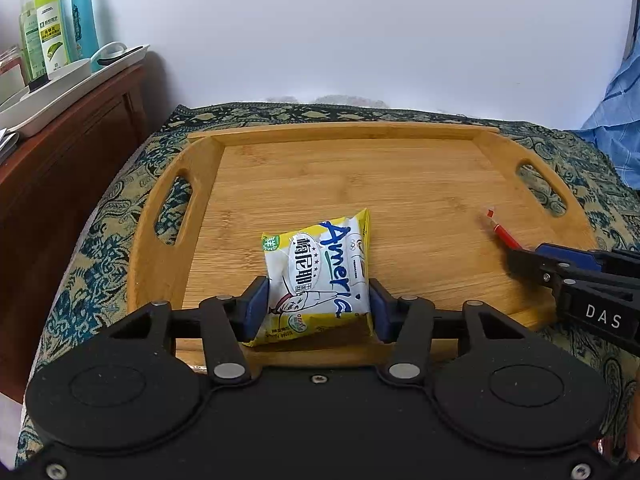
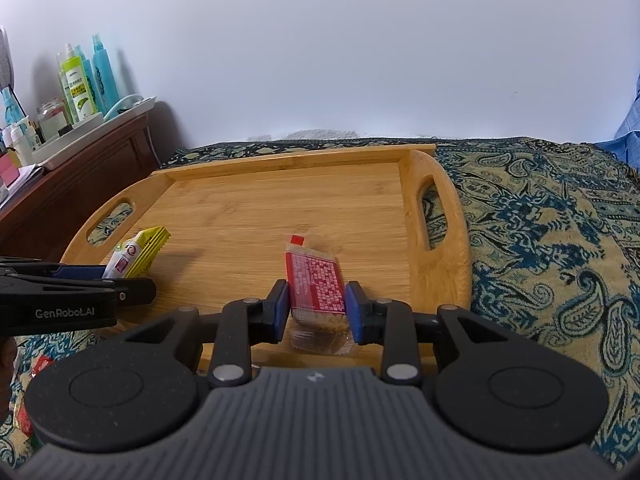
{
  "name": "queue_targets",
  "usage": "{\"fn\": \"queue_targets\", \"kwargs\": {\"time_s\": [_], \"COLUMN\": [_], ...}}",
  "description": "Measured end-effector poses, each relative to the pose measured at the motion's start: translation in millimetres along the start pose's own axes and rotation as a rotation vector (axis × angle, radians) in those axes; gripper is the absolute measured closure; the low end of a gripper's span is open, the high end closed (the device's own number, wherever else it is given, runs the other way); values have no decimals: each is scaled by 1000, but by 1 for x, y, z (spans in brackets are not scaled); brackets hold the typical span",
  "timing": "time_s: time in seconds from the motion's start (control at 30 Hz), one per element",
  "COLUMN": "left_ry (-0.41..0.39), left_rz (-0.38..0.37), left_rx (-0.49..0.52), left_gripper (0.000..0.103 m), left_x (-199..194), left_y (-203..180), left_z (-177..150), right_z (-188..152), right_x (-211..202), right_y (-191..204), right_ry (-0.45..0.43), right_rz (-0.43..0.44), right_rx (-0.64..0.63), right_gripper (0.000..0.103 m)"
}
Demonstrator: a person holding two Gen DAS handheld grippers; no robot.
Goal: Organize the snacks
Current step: 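Carry the Ameria bag with the left tool while the right tool carries the red bar to the tray, then open the left tool on the tray while the right tool releases the red bar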
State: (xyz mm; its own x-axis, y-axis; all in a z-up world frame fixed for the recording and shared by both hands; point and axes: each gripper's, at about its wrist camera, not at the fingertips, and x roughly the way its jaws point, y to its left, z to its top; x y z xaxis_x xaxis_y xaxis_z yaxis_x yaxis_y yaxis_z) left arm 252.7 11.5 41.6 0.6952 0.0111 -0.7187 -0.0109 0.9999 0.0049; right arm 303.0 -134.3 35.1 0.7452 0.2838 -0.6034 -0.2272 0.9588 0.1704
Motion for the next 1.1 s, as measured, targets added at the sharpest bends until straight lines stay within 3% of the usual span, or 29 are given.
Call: {"fn": "queue_targets", "kwargs": {"time_s": [0.7, 0.87, 1.1], "left_ry": [24, 28, 22], "left_rz": [-13, -14, -30], "left_rx": [-15, -23, -33], "left_gripper": [38, 33, 24], "left_x": [8, 9, 3], "left_y": [-3, -3, -2], "left_z": [2, 3, 4], "right_z": [1, 1, 1], "right_x": [0, 0, 0], "right_y": [-2, -3, -2], "right_ry": [11, 12, 14], "right_rz": [24, 33, 36], "right_rx": [12, 14, 17], "right_gripper": [59, 46, 44]}}
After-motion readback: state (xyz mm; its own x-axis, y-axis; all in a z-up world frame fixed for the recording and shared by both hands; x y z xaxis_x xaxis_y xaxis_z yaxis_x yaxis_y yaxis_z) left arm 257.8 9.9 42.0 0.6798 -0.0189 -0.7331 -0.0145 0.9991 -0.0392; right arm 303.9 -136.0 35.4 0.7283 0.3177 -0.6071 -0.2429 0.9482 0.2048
